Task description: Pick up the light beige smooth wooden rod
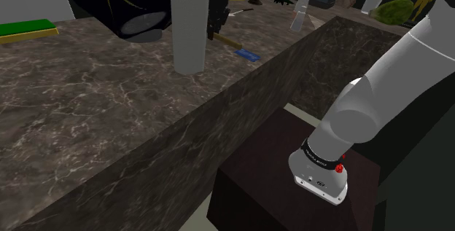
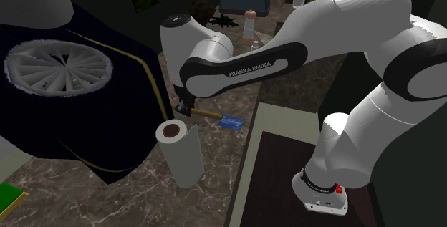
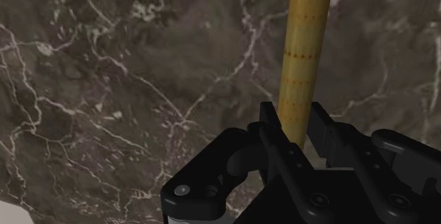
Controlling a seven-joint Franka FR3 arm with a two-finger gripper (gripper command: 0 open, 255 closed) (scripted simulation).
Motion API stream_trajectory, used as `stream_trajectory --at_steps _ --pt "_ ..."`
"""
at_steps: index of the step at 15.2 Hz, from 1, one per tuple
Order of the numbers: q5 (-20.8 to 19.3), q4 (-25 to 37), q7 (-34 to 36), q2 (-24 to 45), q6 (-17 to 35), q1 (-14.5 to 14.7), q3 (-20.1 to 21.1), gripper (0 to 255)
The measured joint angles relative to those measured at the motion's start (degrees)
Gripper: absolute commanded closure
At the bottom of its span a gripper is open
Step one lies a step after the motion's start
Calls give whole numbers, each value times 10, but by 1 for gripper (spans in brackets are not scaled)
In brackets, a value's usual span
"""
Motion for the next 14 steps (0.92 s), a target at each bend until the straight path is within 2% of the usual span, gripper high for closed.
stream_trajectory --at_steps 14 --pt "4 86 -10 -5 -92 0 0 255"
